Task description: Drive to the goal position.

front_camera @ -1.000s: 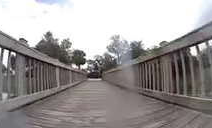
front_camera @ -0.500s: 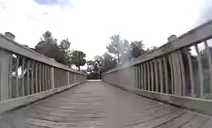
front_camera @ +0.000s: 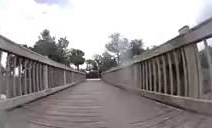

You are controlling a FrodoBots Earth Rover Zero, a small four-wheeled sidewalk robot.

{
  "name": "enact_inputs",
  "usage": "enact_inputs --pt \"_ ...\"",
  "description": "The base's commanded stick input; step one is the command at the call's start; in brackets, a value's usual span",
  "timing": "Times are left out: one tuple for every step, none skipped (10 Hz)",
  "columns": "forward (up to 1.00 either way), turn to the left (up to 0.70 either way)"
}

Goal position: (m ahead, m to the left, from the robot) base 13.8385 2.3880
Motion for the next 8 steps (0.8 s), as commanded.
enact_inputs --pt "0.60 0.00" --pt "0.60 0.00" --pt "0.60 0.00" --pt "0.60 0.00" --pt "0.60 0.00" --pt "0.60 0.00" --pt "0.60 0.00" --pt "0.60 0.00"
